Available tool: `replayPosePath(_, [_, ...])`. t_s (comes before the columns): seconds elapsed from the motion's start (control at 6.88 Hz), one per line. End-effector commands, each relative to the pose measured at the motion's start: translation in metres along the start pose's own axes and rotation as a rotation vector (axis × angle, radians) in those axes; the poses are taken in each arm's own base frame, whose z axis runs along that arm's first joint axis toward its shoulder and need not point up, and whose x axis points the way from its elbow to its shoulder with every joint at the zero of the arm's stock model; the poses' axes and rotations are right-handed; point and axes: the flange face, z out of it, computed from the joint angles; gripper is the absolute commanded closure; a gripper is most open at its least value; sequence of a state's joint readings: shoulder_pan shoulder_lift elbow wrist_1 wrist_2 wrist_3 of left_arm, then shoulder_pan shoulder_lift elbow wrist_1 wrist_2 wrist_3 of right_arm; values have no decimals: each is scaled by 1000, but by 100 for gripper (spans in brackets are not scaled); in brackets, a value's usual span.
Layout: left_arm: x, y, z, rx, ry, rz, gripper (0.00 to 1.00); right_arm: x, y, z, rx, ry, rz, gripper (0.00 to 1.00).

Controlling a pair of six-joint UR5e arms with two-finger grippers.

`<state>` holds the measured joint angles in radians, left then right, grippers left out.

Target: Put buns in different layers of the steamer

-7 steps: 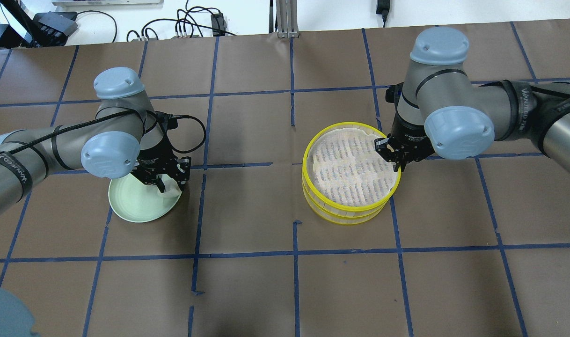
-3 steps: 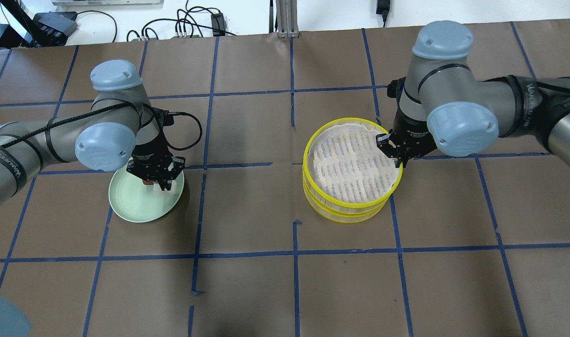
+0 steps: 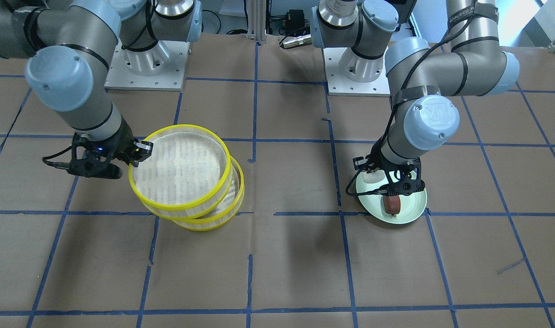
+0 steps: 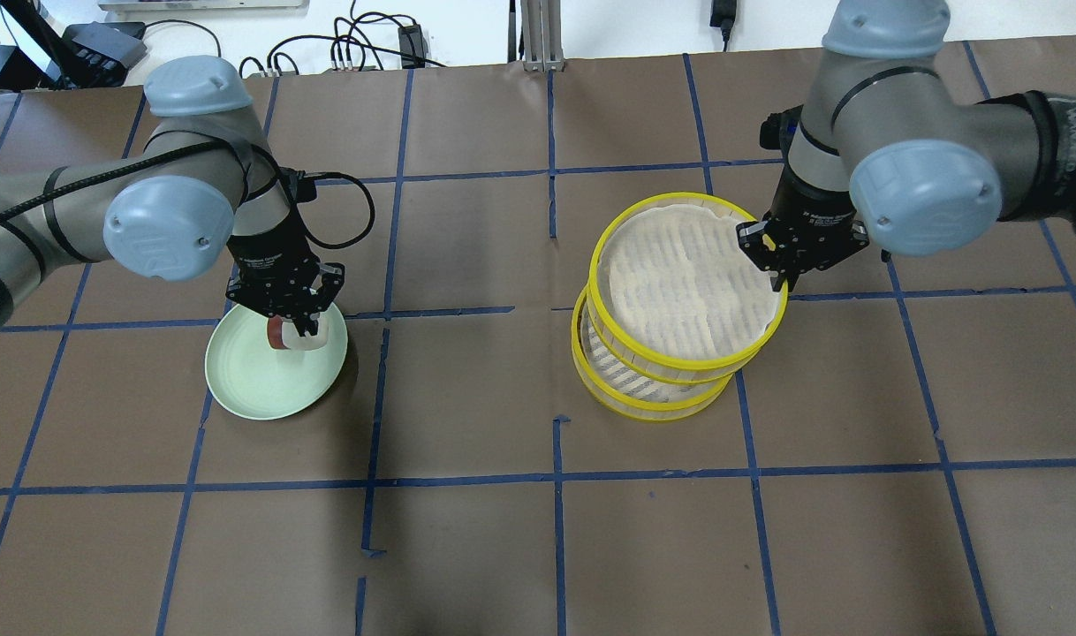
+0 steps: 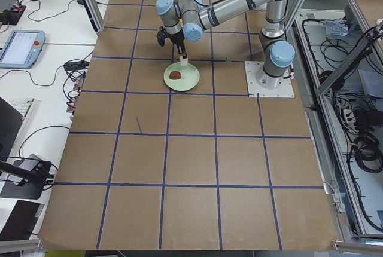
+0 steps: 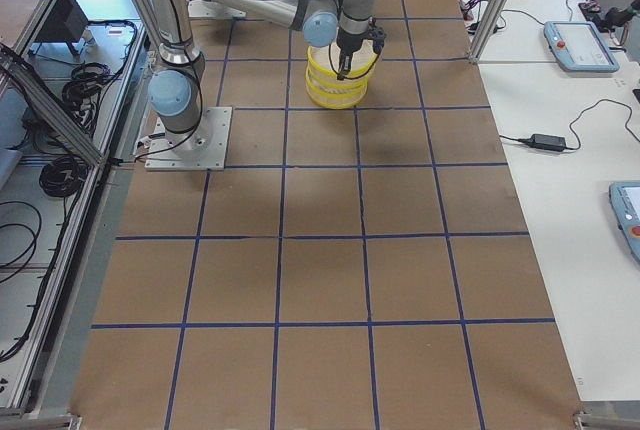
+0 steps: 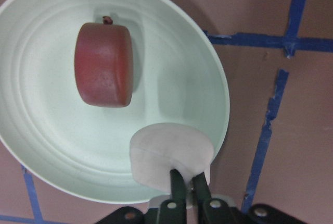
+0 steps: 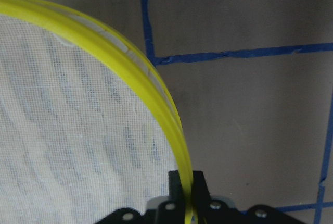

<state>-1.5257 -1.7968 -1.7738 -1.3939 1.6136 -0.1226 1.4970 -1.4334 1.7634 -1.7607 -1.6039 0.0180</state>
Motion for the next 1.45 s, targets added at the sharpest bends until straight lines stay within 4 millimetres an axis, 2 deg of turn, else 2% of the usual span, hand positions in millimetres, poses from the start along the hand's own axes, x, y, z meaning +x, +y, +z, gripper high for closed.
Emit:
replayPosePath(0.0, [87,32,-30,58,57,16,97,85,2,-23,-30,-33,7,92])
replayPosePath(0.15, [141,57,-30,47,137,-6,97,96,2,-25,-28,-29,-19,92])
replayPosePath(0.29, [201,72,-29,104,277,-62,97,97,1,-21,-35,-28,-51,92])
replayPosePath(0.44, [259,90,-18,123,383,-87,97,102,-2,-19,-37,-27,-92,92])
replayPosePath(0.58, [299,97,8,139,411,-108,97,106,-1,-21,-33,-24,-91,92])
replayPosePath(0.73, [312,90,29,146,422,-106,93,106,-1,-22,-29,-23,-91,92])
replayPosePath(0.87, [312,89,30,148,417,-97,34,106,0,-24,-26,-23,-90,92])
replayPosePath(1.02, [309,93,22,154,415,-97,4,106,0,-23,-28,-22,-91,92])
replayPosePath(1.31, [306,90,9,169,421,-99,2,104,2,-23,-30,-25,-83,92])
